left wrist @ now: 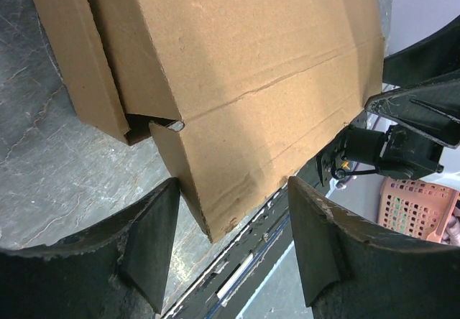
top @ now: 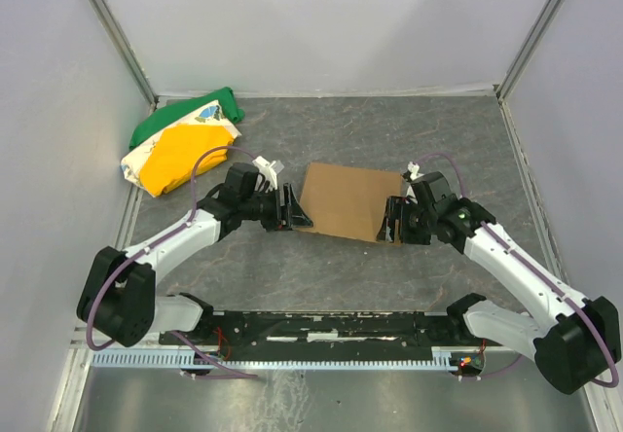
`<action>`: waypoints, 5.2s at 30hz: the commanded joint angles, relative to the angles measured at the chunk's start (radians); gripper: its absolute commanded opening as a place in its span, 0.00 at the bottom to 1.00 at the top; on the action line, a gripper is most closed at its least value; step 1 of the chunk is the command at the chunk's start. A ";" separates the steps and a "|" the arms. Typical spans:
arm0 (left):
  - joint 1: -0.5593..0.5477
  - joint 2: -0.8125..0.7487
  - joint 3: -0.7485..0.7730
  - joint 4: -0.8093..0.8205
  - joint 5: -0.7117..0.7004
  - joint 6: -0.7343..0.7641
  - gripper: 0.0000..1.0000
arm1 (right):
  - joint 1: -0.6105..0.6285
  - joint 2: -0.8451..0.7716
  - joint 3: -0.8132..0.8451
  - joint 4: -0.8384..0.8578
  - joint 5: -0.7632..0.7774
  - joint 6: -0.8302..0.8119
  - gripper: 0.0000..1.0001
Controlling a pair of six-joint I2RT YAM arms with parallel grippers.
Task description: Fold the paper box
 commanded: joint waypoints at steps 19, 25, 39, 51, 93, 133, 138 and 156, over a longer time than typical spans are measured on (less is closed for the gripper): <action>0.000 0.019 0.029 -0.024 0.036 0.034 0.68 | 0.005 -0.010 0.087 -0.085 -0.044 -0.019 0.71; -0.001 0.035 0.026 -0.036 0.037 0.048 0.68 | 0.006 0.006 0.057 -0.084 -0.053 -0.034 0.71; -0.001 0.056 0.027 -0.039 0.034 0.050 0.68 | 0.005 0.025 0.008 0.009 -0.127 -0.014 0.70; -0.001 0.074 0.036 -0.043 0.040 0.055 0.67 | 0.006 0.009 0.012 0.039 -0.178 0.034 0.68; -0.001 0.067 0.119 -0.123 0.038 0.071 0.67 | 0.006 0.028 0.065 0.014 -0.303 0.115 0.66; 0.001 0.074 0.137 -0.145 0.043 0.087 0.67 | 0.005 0.067 -0.002 0.164 -0.499 0.216 0.66; 0.001 0.078 0.137 -0.146 0.043 0.088 0.67 | 0.004 0.078 -0.011 0.183 -0.523 0.223 0.66; 0.002 0.077 0.139 -0.149 0.046 0.088 0.67 | -0.005 0.040 0.052 0.094 -0.487 0.191 0.66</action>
